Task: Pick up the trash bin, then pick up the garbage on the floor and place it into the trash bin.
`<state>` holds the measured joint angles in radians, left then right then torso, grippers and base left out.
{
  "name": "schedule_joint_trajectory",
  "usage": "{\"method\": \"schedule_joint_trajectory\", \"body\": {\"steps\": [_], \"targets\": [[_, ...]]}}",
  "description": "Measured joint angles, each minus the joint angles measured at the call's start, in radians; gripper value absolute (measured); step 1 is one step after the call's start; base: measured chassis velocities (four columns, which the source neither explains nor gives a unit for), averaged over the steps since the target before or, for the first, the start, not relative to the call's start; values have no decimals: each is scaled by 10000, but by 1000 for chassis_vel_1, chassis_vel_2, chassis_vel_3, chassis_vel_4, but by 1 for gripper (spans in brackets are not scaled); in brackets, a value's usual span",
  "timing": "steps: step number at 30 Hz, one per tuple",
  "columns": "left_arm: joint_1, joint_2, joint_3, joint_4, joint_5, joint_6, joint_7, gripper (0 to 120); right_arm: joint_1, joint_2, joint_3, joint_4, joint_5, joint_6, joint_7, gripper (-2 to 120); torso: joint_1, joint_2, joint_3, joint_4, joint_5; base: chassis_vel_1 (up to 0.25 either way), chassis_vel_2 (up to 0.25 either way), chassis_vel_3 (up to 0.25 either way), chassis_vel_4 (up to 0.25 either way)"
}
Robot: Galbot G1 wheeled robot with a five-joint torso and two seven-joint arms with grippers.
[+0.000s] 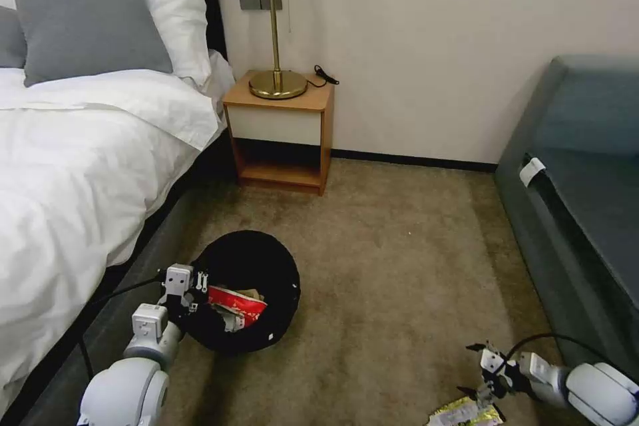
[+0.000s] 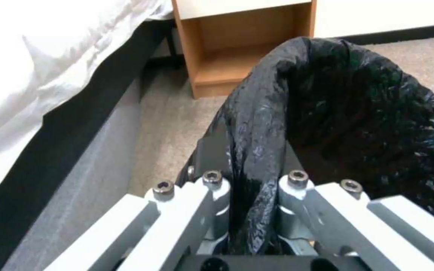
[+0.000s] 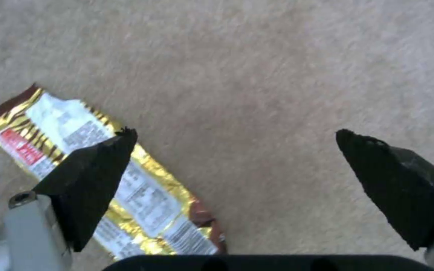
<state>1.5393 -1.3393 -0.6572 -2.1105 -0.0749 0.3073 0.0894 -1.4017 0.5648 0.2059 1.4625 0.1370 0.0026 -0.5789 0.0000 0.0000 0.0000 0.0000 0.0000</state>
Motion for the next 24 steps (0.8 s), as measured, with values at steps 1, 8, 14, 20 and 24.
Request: {"method": "schedule_joint_trajectory", "body": {"steps": [1, 8, 14, 20, 24], "targets": [[23, -30, 0, -47, 15, 0, -7, 7, -21, 22, -18, -27, -41, 6, -32, 100, 0, 0, 0, 0, 0, 0, 0, 0, 0], [56, -140, 30, -146, 29, 0, -7, 7, -124, 62, -41, -40, -117, 13, -174, 100, 0, 0, 0, 1, 0, 0, 0, 0, 0], [131, -178, 31, -184, 46, -8, 71, 7, -213, 39, -79, -62, -163, 50, -342, 100, 0, 0, 0, 0, 0, 0, 0, 0, 0], [163, -218, 104, -204, 141, -22, 168, 7, -64, -40, -393, -332, -220, 123, -570, 100, 0, 0, 0, 0, 0, 0, 0, 0, 0], [150, -227, 132, -209, 183, -22, 245, 7, 225, -85, -775, -535, -217, 137, -686, 100, 0, 0, 0, 0, 0, 0, 0, 0, 0]]}}
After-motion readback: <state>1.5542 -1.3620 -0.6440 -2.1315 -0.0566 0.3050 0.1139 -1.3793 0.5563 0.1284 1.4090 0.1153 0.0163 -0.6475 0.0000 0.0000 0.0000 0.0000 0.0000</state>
